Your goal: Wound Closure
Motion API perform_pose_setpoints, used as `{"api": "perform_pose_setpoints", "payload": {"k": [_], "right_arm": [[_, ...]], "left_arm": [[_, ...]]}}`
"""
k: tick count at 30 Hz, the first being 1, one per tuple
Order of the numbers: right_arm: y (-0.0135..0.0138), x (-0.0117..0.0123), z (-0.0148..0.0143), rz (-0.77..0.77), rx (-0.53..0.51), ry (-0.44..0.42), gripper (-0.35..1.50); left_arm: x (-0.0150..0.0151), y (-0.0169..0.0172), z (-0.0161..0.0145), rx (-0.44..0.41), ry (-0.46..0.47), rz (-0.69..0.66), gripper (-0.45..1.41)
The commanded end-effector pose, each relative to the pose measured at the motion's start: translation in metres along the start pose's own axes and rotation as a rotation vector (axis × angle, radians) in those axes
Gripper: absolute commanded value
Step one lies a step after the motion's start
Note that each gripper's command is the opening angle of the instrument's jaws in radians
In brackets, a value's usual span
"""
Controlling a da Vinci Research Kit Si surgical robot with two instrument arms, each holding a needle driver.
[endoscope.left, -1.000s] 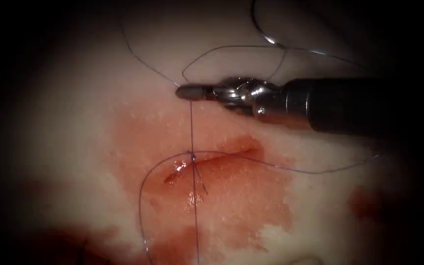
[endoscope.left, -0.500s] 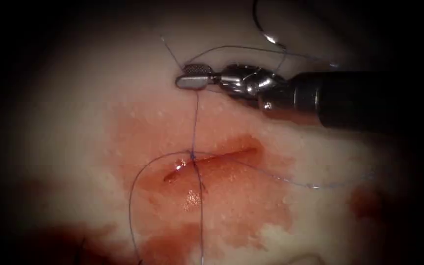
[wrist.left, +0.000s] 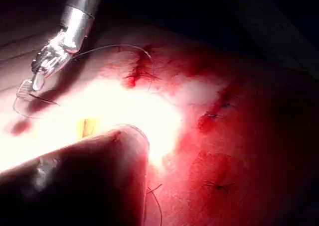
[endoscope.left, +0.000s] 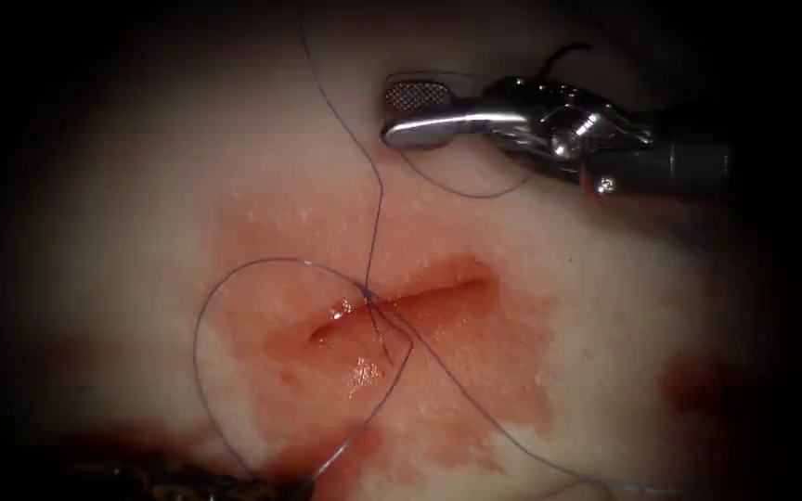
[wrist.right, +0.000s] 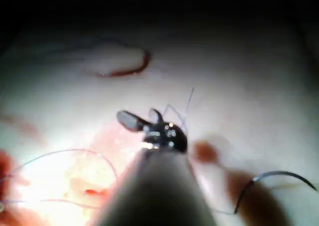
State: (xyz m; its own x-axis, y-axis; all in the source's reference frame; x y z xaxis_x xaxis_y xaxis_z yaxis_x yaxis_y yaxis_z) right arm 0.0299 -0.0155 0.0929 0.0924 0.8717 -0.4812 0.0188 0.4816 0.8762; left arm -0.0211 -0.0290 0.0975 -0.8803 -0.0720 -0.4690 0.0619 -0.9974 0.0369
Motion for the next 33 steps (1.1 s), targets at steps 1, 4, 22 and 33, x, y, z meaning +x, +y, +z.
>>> {"api": "perform_pose_setpoints", "payload": {"k": [1,4,22,33], "right_arm": [[-0.0006,0.0002,0.0003,-0.005,0.009,0.002,0.76],[-0.0015,-0.0002,-0.0002,-0.011,0.020,-0.014,0.73],[-0.0057,-0.0052,-0.0037,-0.089,0.033,-0.291,0.61],[-0.0105,-0.0126,-0.0013,-0.063,0.008,-0.482,0.27]], "left_arm": [[-0.0002,-0.0008,0.0001,0.011,-0.007,-0.014,-0.45],[-0.0011,-0.0029,-0.0008,0.032,-0.019,-0.025,-0.45],[-0.0025,-0.0179,-0.0035,0.144,0.002,-0.028,-0.45],[-0.0038,-0.0177,-0.0026,0.161,-0.009,0.034,-0.45]]}}
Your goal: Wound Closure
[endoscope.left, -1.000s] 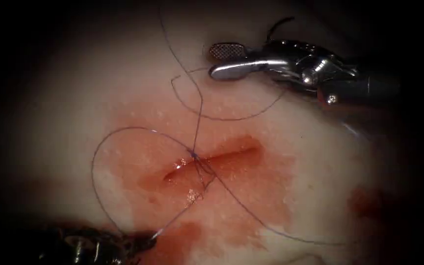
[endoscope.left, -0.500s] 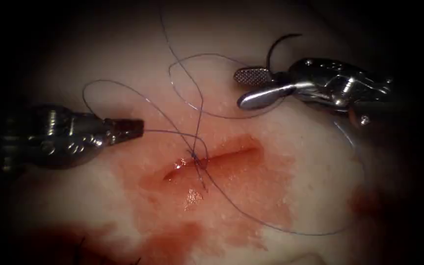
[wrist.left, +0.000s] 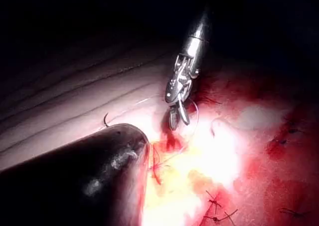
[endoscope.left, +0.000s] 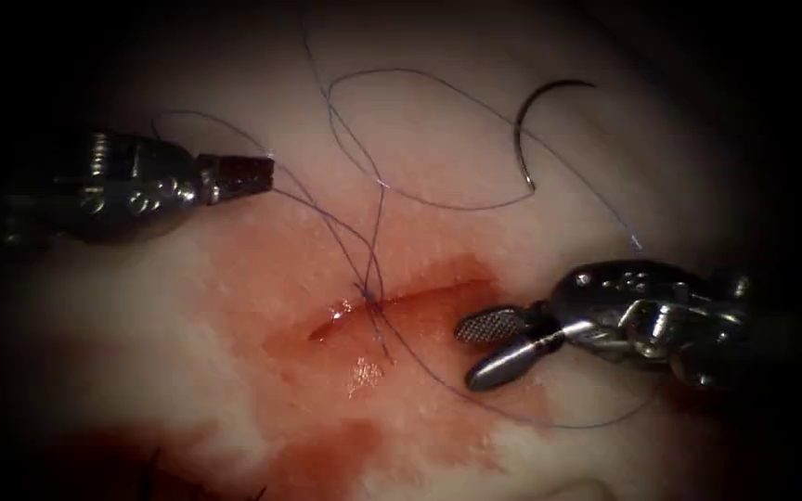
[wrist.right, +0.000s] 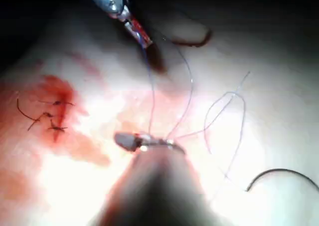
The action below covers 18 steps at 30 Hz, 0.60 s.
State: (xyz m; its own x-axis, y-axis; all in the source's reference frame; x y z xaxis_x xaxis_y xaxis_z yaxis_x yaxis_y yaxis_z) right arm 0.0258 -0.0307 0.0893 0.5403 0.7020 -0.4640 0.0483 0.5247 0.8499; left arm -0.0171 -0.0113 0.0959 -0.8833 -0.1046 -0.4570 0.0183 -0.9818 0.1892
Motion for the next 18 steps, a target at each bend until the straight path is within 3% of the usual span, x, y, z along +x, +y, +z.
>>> {"api": "perform_pose_setpoints", "payload": {"k": [1,8,18], "right_arm": [[0.0002,-0.0001,0.0021,-0.006,-0.024,-0.014,0.27],[0.0019,-0.0016,0.0048,-0.011,-0.194,-0.134,0.27],[0.0030,-0.0019,0.0053,-0.043,-0.372,-0.179,0.27]], "left_arm": [[0.0001,0.0001,0.0006,0.002,0.002,0.014,-0.45],[-0.0011,0.0013,-0.0003,-0.034,0.010,0.094,-0.45],[-0.0020,0.0018,-0.0010,-0.039,0.006,0.099,-0.45]]}}
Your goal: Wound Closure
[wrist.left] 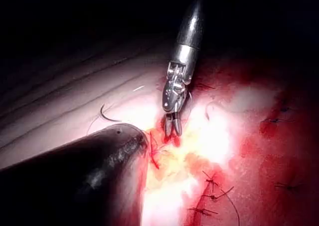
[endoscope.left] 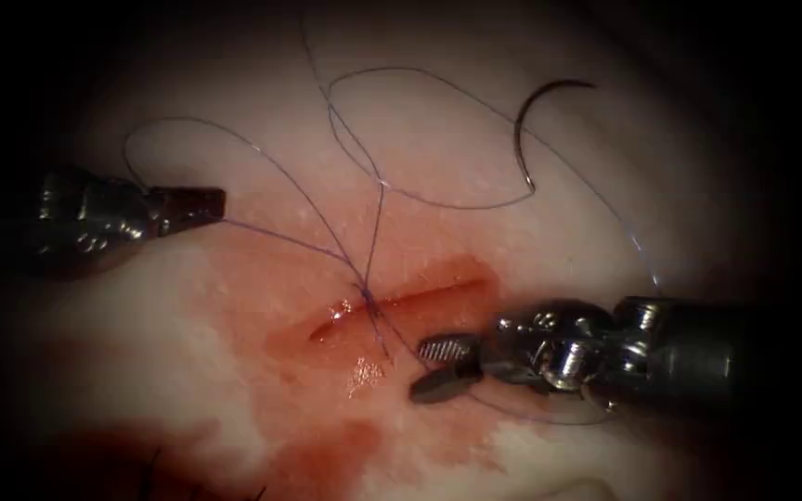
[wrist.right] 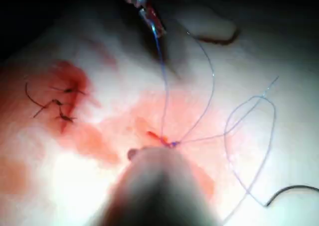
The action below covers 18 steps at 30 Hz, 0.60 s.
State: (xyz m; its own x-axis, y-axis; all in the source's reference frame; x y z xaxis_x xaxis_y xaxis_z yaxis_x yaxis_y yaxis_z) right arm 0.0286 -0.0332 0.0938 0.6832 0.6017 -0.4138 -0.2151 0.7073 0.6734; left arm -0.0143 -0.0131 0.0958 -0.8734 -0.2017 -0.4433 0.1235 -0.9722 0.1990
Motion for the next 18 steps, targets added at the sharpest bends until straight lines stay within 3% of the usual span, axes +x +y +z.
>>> {"api": "perform_pose_setpoints", "payload": {"k": [1,10,11,13,18], "right_arm": [[0.0002,0.0004,0.0007,-0.013,-0.027,-0.010,0.27],[0.0005,-0.0004,0.0030,-0.030,-0.087,-0.067,0.26],[0.0006,-0.0006,0.0032,-0.032,-0.092,-0.072,0.17],[0.0007,-0.0010,0.0038,-0.039,-0.113,-0.108,-0.35],[0.0012,-0.0011,0.0038,-0.042,-0.132,-0.171,-0.35]], "left_arm": [[0.0002,0.0000,0.0007,0.001,-0.002,0.000,-0.45],[0.0005,0.0005,0.0006,-0.010,-0.003,0.002,-0.45],[0.0006,0.0006,0.0006,-0.009,-0.004,0.002,-0.45],[0.0008,0.0007,0.0004,-0.013,-0.004,0.001,-0.45],[0.0009,0.0009,0.0000,-0.014,-0.003,0.000,-0.45]]}}
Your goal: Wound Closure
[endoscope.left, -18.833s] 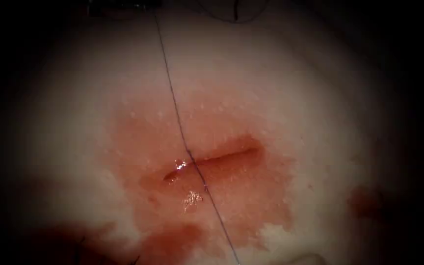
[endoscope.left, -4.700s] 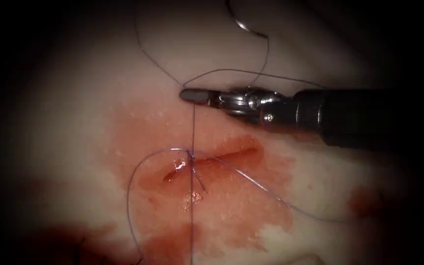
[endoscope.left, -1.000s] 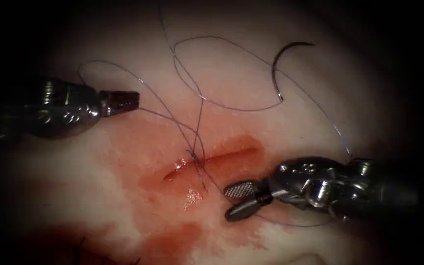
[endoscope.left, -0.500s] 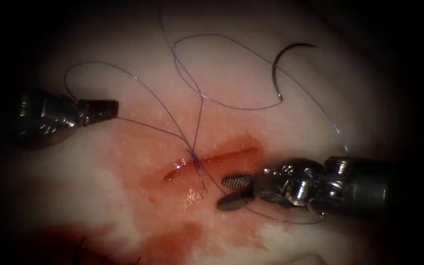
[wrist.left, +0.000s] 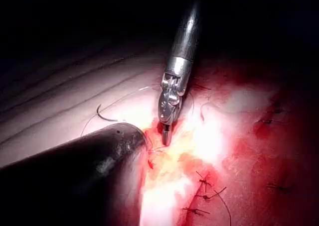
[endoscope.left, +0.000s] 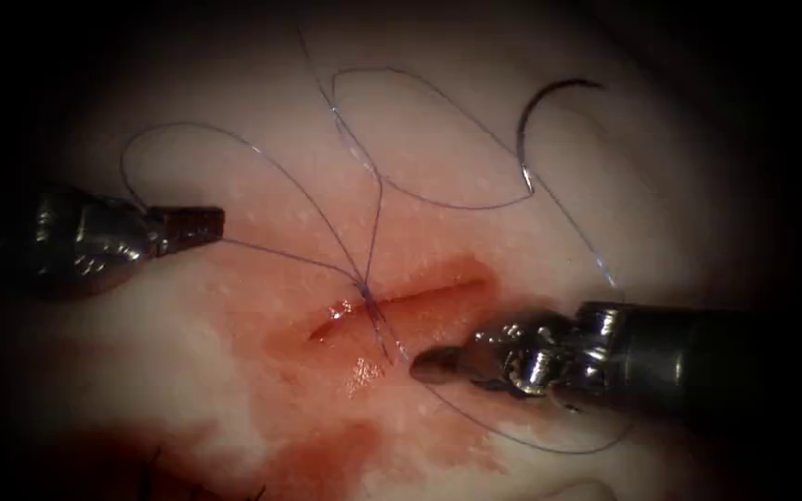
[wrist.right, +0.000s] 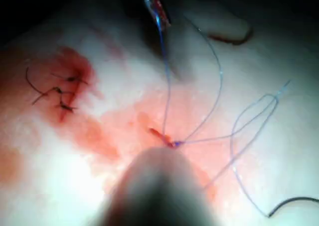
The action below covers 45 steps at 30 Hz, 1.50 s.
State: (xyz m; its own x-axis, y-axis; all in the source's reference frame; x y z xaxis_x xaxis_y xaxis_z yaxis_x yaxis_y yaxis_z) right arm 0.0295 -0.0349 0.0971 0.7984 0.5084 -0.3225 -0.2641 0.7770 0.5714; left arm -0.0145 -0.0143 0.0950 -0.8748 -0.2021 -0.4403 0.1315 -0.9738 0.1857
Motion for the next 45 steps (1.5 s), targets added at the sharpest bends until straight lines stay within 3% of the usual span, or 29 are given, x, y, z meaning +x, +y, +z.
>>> {"api": "perform_pose_setpoints", "payload": {"k": [1,5,11,18,21,22,23,25,30,36,39,45], "right_arm": [[0.0006,0.0009,0.0002,0.002,-0.014,0.000,-0.35],[0.0026,0.0019,-0.0013,-0.013,-0.062,0.020,-0.35],[0.0087,0.0038,-0.0044,0.005,-0.147,0.067,-0.35],[0.0103,0.0045,-0.0061,0.028,-0.146,0.115,-0.35],[0.0093,0.0047,-0.0065,0.034,-0.049,0.121,-0.35],[0.0076,0.0046,-0.0063,0.028,0.025,0.141,0.27],[0.0076,0.0046,-0.0063,0.028,0.025,0.141,0.27],[0.0051,0.0045,-0.0057,0.009,0.047,0.135,0.73],[0.0039,0.0054,-0.0044,0.025,0.047,0.167,0.71],[0.0063,0.0067,-0.0030,0.125,0.060,0.231,0.74],[0.0080,0.0064,-0.0029,0.158,0.065,0.266,1.11],[0.0072,0.0044,-0.0057,0.159,0.088,0.271,1.13]], "left_arm": [[0.0002,0.0000,0.0006,0.001,0.002,-0.001,-0.45],[0.0003,0.0006,0.0001,-0.005,0.003,0.007,-0.45],[0.0006,0.0012,0.0000,-0.007,0.005,0.019,-0.45],[0.0007,0.0014,0.0001,-0.006,0.006,0.019,-0.45],[0.0007,0.0015,0.0002,-0.008,0.004,0.020,-0.45],[0.0007,0.0016,0.0003,-0.010,0.003,0.021,-0.45],[0.0007,0.0016,0.0003,-0.010,0.003,0.021,-0.45],[0.0006,0.0017,0.0006,-0.008,0.002,0.028,-0.45],[0.0005,0.0023,0.0011,-0.017,-0.004,0.034,-0.45],[0.0006,0.0038,0.0015,-0.039,0.000,0.044,-0.45],[0.0004,0.0044,0.0016,-0.048,0.000,0.049,-0.45],[0.0000,0.0045,0.0015,-0.054,-0.004,0.021,-0.45]]}}
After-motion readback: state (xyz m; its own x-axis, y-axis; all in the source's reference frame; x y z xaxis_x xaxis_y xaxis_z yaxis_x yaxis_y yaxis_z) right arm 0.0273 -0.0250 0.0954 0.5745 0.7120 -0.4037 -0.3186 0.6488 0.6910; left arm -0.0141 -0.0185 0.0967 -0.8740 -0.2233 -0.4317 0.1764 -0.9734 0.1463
